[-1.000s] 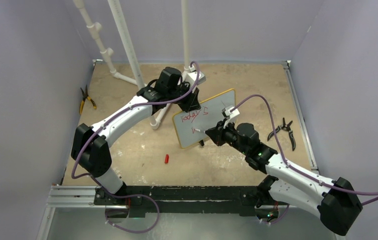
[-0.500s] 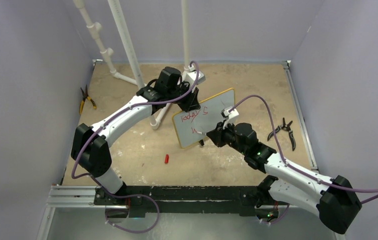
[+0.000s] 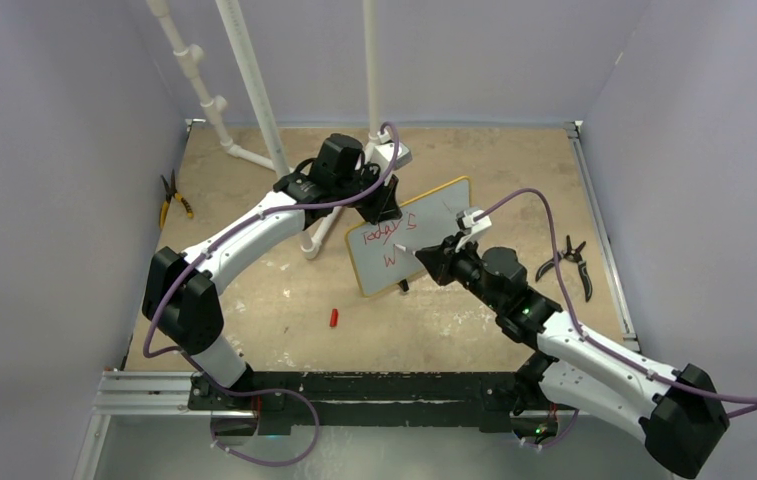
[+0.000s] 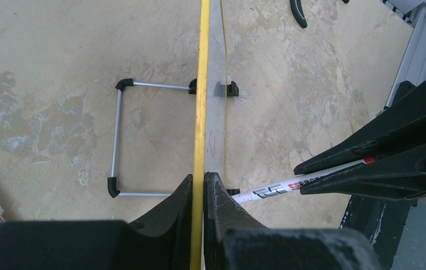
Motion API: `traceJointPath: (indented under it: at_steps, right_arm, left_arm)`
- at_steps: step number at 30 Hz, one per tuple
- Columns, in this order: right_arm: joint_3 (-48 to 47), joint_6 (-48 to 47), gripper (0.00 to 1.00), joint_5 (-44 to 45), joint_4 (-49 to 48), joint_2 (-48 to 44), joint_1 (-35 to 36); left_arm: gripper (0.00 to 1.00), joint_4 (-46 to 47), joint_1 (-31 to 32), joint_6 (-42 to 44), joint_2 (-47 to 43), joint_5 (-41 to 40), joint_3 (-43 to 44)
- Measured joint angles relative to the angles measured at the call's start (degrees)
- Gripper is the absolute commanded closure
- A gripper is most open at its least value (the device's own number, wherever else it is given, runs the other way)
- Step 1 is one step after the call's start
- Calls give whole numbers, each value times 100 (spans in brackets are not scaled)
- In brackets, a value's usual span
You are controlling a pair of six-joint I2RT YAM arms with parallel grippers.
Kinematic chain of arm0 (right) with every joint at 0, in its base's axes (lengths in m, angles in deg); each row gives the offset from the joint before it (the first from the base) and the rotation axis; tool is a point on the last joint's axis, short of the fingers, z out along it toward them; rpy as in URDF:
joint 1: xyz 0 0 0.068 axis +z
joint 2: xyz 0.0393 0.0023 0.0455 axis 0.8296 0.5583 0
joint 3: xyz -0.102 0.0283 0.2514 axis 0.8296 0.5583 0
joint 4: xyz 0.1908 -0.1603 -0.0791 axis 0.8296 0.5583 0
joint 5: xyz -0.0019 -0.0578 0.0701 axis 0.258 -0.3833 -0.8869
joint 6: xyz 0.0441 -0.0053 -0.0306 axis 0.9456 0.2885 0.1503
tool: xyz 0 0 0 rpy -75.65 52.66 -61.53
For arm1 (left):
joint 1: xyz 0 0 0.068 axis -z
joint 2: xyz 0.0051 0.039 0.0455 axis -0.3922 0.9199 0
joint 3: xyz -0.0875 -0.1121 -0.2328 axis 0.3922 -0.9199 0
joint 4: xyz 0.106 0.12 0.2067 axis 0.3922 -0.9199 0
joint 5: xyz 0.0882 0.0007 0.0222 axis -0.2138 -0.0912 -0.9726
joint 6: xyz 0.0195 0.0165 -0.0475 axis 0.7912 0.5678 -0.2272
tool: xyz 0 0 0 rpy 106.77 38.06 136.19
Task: Write a sentence on the whiteboard
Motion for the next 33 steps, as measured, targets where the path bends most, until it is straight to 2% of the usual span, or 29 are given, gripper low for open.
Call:
traceJointPath:
  at_steps: [14,33]
  right_arm:
    - [0,4,100,-7,-26,20,0]
    - [271,492,100,-28,581,-778,-13]
  left_arm:
    - [100,-2,-11,-2,0,0,0]
    - [100,-2,-11,-2,0,28,0]
